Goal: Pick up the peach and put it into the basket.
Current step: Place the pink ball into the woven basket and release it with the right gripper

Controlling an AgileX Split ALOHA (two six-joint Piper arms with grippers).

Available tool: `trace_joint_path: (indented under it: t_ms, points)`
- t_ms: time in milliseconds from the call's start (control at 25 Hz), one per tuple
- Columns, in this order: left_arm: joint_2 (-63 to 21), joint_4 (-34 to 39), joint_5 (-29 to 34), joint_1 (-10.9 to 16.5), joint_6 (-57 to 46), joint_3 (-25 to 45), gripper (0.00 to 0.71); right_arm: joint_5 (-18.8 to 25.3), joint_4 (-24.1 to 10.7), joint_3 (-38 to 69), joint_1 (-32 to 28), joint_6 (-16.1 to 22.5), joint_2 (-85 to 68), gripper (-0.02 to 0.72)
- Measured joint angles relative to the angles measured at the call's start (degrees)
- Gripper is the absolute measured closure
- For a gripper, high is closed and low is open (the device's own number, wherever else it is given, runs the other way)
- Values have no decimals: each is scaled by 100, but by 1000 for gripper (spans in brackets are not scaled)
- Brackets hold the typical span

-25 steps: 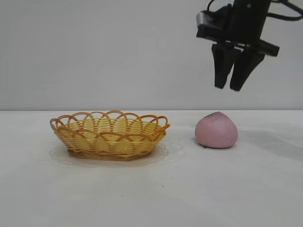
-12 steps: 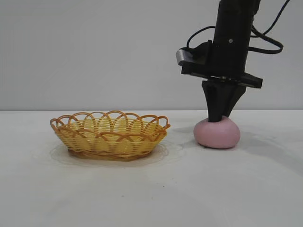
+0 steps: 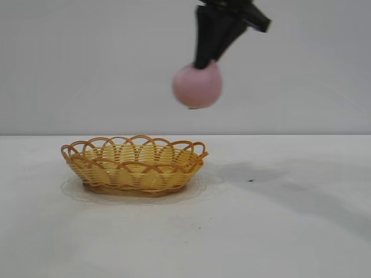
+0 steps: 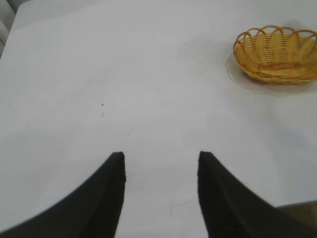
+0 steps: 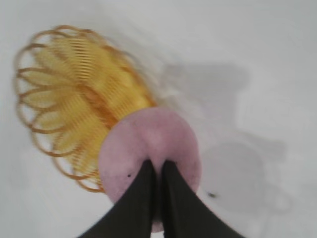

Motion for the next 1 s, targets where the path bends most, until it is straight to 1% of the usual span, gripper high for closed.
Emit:
trace_joint_path:
  t_ms: [160, 200, 240, 280, 400, 480, 560, 600, 640, 680, 760, 840, 920, 1000]
  points:
    - [0, 0, 0, 0, 0, 0, 417, -170, -11, 0, 61, 83, 307, 703]
    - [0, 0, 0, 0, 0, 0, 417, -222, -11, 0, 61, 125, 331, 648]
    - [0, 0, 0, 0, 0, 0, 417, -283, -11, 0, 69, 173, 341, 648]
    - [0, 0, 0, 0, 0, 0, 417, -342, -11, 0, 69, 218, 341, 584]
    - [0, 0, 0, 0, 0, 0, 417, -394, 0, -26, 74, 365, 323, 442]
    - [0, 0, 0, 0, 0, 0, 417, -383, -32, -26, 82, 431, 195, 375]
    - [0, 0, 0, 0, 0, 0, 417, -444, -254, -26, 82, 602, -137, 383]
    - [0, 0, 0, 0, 0, 0, 417, -547, -458, 29, 60, 786, -318, 383]
    - [0, 0, 0, 0, 0, 0, 417, -639, -691, 121, 1, 979, -536, 342]
    - [0, 0, 0, 0, 0, 0, 417, -722, -908, 235, -105, 1227, -724, 357]
    - [0, 0, 0, 0, 0, 0, 417, -863, -1285, 658, -493, 1703, -924, 357]
    - [0, 0, 0, 0, 0, 0, 417, -975, -1566, 1152, -994, 2047, -952, 357]
    - [0, 0, 0, 0, 0, 0, 417, -1099, -1723, 1671, -1516, 2228, -900, 357]
    - [0, 0, 0, 0, 0, 0, 417, -1222, -1789, 2003, -1993, 2289, -874, 357]
